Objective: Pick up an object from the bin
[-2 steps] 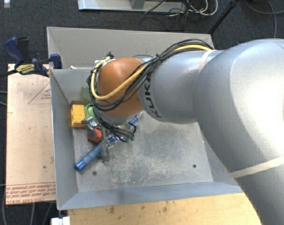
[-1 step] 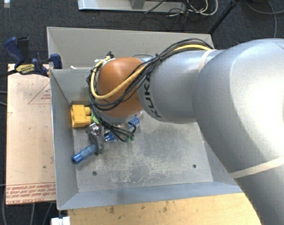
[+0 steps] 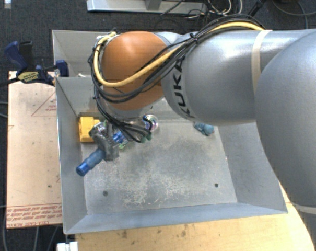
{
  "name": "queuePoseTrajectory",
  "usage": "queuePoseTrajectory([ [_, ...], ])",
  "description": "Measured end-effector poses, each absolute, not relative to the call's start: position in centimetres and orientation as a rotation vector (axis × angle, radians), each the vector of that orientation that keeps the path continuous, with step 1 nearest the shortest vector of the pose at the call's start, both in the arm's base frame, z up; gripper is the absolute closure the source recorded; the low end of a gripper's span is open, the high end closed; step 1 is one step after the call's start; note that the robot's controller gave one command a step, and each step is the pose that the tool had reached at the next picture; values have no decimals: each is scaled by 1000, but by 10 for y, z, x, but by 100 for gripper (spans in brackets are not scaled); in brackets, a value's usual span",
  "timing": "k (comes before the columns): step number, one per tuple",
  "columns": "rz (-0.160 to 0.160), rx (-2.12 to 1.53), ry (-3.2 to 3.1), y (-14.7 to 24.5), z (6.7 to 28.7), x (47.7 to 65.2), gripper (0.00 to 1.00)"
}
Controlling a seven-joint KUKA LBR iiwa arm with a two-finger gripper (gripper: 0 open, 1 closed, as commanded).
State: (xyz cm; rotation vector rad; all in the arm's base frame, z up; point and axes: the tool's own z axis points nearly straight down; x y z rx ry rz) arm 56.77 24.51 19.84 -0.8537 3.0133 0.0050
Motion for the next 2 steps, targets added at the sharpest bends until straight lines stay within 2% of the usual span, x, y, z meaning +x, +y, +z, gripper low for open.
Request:
queuePoseTrajectory([
  [1,2,-1317,2844,250,259,584,100],
  [2,3,-1325,2858,219,226,511,100],
])
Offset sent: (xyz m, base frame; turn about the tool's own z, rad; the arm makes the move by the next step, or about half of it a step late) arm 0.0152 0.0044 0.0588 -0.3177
